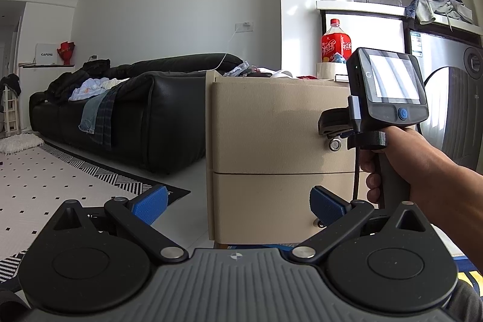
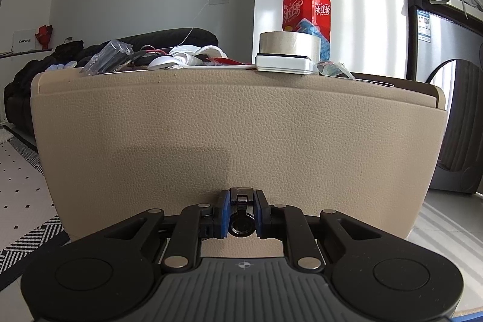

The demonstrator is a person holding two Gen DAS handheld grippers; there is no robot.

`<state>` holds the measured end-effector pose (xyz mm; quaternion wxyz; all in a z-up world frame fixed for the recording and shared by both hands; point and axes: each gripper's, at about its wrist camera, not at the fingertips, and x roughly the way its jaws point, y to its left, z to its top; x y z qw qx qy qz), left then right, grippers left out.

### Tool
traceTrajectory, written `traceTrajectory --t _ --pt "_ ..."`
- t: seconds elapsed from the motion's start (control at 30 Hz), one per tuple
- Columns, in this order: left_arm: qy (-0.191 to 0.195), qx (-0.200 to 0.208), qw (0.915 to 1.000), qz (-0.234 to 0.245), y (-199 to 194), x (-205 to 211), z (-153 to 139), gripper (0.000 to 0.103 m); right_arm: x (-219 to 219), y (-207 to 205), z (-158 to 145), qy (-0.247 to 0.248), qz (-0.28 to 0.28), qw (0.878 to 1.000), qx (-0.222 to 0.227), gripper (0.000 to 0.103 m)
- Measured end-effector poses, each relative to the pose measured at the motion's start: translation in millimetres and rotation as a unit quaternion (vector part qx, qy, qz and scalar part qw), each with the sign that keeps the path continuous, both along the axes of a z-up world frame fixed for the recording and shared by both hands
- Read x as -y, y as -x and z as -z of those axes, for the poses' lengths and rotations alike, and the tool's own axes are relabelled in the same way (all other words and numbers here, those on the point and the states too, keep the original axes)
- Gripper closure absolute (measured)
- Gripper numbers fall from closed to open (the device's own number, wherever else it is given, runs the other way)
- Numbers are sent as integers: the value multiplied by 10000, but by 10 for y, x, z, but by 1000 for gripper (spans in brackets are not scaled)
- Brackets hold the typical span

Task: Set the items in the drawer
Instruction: 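Push the top drawer shut by its handle with the right gripper, then open the right gripper to release the drawer handle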

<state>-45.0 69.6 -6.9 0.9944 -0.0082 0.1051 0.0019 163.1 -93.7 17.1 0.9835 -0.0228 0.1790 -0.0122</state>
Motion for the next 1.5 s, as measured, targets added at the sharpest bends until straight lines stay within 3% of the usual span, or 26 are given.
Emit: traceTrajectory --t 0.13,0.33,0.47,0.73,1.07,1.5 --pt "64 -47 10000 -21 -31 -27 -7 0 9 74 -25 18 -28 10000 11 84" --pt "65 -192 9998 -49 -127 -26 2 0 74 203 -81 48 0 10000 57 74" --pt "42 -284 9996 -39 -197 -2 -7 0 138 295 -135 75 40 9999 130 58" --pt "54 -368 9993 -43 -332 49 -42 0 279 525 -236 146 40 9995 276 38" --pt "-3 -393 9992 -16 -455 143 -176 0 341 765 -357 130 -55 9995 300 26" --pt "-174 -370 9991 135 -568 383 -386 0 484 1103 -452 69 -98 9991 404 22"
